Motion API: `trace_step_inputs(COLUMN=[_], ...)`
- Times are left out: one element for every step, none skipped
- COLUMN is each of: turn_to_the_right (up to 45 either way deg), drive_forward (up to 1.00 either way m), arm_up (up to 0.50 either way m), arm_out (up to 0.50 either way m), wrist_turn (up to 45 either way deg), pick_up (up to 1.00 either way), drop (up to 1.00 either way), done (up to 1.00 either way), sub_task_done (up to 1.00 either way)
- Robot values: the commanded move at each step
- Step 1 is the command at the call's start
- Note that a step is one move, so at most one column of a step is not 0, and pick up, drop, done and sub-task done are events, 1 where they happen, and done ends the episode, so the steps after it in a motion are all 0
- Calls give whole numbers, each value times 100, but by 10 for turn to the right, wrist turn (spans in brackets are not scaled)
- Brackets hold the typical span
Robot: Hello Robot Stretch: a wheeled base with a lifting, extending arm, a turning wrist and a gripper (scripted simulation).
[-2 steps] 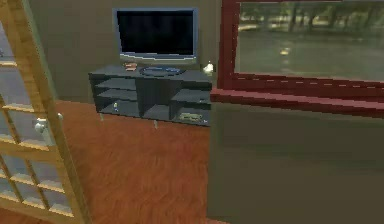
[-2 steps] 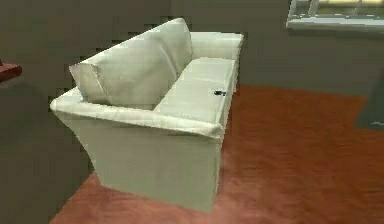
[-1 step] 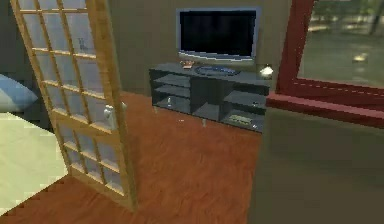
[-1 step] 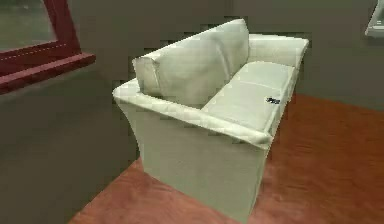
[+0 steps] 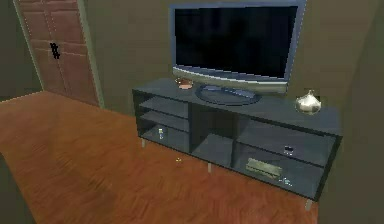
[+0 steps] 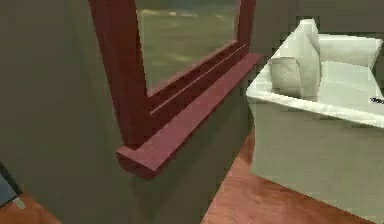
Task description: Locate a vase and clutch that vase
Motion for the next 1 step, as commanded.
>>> trace_step_inputs(turn_to_the_right=[270], drive_forward=[0], arm_up=[0], arm_out=[0], wrist_turn=[0], pick_up=[0], drop=[0], done=[0], sub_task_done=[0])
